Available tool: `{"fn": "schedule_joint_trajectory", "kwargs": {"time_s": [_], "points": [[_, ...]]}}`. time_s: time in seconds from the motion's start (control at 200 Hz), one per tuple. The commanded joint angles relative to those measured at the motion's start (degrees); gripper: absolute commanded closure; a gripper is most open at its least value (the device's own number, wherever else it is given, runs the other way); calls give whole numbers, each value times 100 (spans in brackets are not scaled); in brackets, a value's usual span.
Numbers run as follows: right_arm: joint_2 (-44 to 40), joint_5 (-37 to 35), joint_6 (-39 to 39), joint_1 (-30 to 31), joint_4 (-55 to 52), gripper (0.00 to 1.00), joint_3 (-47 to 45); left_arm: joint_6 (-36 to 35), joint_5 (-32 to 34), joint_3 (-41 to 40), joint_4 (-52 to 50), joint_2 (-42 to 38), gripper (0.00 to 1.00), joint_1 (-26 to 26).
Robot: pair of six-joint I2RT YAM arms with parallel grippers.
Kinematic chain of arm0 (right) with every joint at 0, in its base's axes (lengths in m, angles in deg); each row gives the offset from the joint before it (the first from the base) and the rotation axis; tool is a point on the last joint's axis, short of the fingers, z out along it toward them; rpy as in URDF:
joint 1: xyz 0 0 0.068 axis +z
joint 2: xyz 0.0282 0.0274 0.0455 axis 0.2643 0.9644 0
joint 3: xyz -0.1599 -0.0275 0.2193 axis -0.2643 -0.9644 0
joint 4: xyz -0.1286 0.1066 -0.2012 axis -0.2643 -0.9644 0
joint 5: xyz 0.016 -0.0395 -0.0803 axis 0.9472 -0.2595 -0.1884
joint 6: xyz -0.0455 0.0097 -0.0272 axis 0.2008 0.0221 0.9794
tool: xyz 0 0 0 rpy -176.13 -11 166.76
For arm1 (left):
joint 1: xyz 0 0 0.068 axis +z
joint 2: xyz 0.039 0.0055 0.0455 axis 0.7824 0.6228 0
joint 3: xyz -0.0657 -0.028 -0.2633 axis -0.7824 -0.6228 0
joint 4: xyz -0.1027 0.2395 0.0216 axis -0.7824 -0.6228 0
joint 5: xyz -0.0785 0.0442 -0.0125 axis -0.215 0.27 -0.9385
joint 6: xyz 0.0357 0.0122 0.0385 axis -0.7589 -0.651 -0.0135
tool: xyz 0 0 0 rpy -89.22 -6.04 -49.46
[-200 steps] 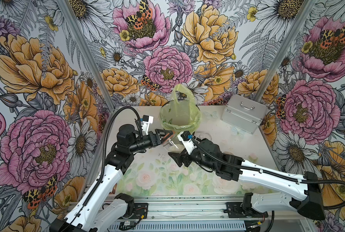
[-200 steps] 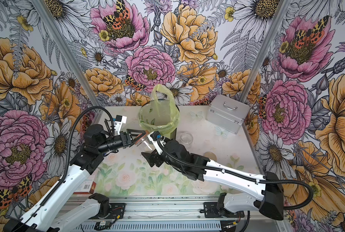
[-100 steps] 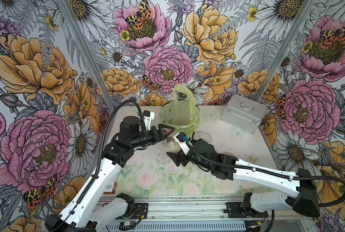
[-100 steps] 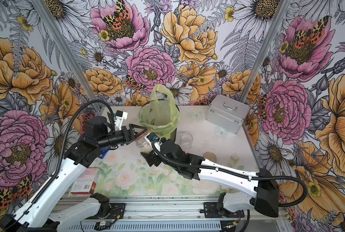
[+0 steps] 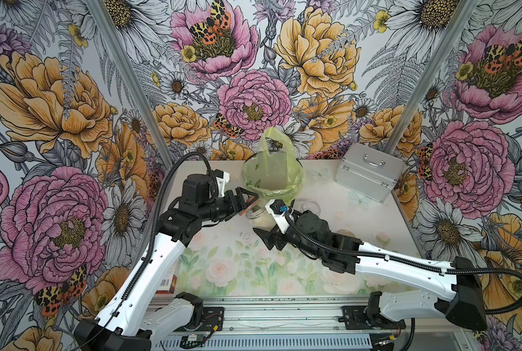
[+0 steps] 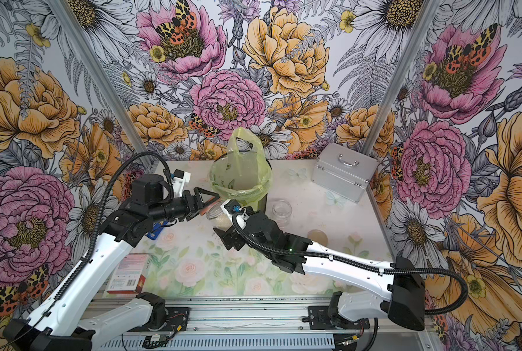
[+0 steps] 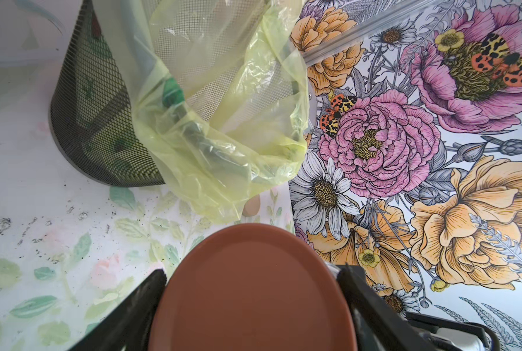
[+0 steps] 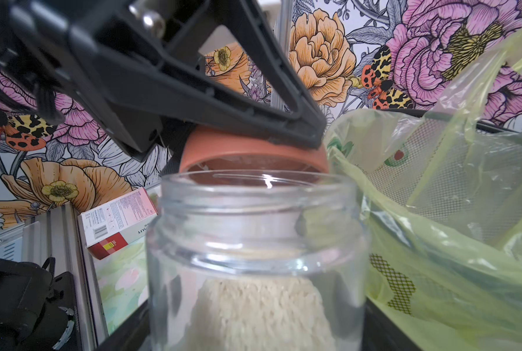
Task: Empty moldy rice from jars
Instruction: Open the lid of the jar, then place the lid at the center of the board.
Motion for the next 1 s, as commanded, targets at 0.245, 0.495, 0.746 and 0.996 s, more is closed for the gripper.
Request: {"fn": "schedule_joint_trajectory", "kwargs": {"time_s": [0.245, 0.495, 0.746, 0.996], "points": [[-348, -128, 66, -13, 715, 100, 52, -156, -165, 164, -151, -113, 60, 376], [-486, -180, 44, -13, 573, 100, -31, -109, 64, -44, -157, -400, 60, 708], [-606, -276, 55, -18, 363, 100, 57, -153, 593, -650, -357, -861, 60, 1105], [-590, -269, 26, -62, -73, 100, 348, -379, 1361, -1366, -613, -989, 60, 1254]]}}
